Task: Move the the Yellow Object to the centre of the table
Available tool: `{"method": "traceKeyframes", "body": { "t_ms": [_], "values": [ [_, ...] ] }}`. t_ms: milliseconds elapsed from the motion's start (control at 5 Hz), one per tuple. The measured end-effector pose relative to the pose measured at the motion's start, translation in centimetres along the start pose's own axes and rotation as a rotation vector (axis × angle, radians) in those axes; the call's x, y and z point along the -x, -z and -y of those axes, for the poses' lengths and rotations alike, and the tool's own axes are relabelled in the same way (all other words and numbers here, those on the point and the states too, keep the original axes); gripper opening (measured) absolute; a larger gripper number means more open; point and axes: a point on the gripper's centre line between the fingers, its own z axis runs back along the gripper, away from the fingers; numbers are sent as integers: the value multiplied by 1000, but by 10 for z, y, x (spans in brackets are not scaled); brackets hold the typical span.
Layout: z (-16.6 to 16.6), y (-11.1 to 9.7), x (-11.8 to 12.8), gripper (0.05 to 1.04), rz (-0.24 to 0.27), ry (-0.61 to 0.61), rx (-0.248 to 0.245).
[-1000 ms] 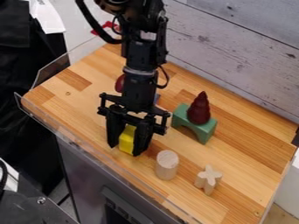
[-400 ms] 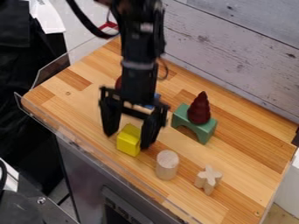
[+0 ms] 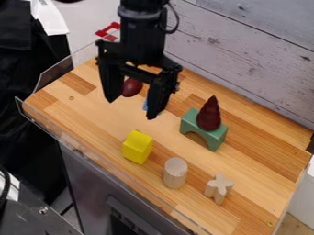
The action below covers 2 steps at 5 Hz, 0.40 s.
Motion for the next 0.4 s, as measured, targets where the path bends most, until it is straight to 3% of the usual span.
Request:
{"method": "traceKeyframes", "body": {
  "t_ms": [200, 400],
  "values": [
    [-2, 7, -1, 1000, 56, -66, -70],
    [3, 9, -4, 1000, 74, -80, -59]
  ]
}}
